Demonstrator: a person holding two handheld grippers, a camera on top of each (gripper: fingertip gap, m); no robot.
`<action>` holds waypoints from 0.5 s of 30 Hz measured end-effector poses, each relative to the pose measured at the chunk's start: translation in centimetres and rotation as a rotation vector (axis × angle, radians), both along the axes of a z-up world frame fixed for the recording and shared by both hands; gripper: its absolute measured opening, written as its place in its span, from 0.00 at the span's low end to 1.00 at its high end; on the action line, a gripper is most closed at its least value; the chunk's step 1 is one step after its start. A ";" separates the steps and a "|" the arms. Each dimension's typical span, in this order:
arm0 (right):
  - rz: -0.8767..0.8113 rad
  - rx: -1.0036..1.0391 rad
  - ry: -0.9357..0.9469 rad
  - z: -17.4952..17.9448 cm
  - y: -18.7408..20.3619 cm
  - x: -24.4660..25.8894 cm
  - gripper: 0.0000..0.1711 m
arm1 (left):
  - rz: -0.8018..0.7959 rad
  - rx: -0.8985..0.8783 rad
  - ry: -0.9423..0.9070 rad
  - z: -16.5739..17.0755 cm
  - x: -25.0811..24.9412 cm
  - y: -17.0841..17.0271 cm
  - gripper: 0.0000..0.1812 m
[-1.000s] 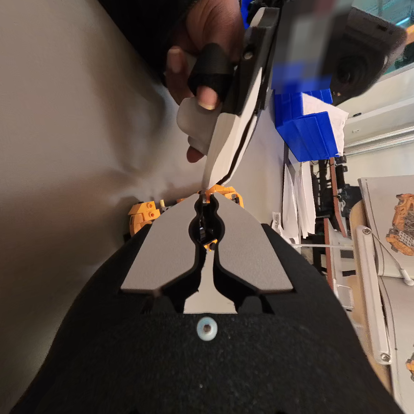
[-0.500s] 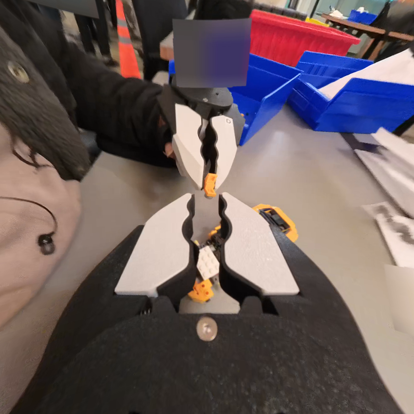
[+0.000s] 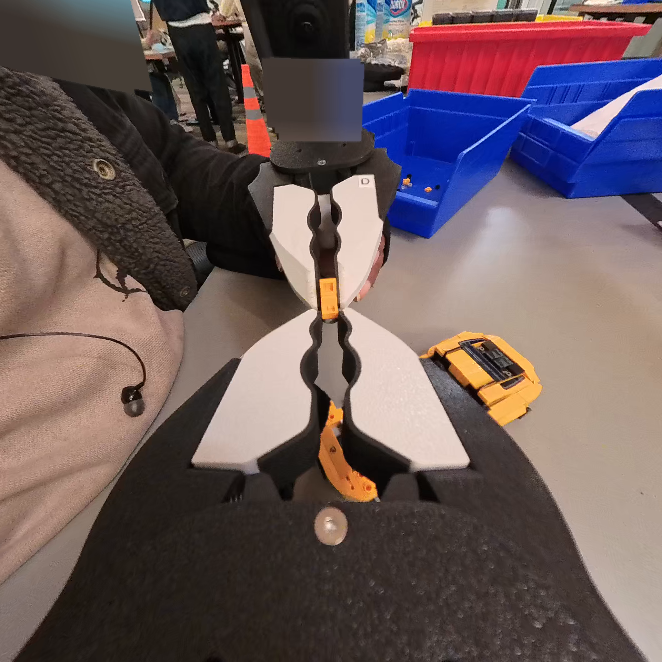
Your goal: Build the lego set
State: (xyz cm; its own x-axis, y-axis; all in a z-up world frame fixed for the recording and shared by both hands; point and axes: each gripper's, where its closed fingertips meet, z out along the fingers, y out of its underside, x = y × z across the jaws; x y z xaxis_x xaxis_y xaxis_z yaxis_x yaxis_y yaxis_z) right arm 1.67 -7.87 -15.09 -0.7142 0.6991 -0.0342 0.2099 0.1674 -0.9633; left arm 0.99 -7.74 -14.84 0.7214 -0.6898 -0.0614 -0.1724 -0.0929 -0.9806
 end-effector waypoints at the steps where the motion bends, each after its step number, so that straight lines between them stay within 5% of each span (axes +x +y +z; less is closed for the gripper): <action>1: 0.002 -0.002 0.003 0.0 0.0 0.0 0.04 | -0.002 -0.001 -0.004 0.1 0.0 0.0 0.04; 15: 0.042 -0.038 -0.048 -0.4 -0.3 0.1 0.04 | -0.027 -0.071 -0.077 0.4 0.1 -0.4 0.07</action>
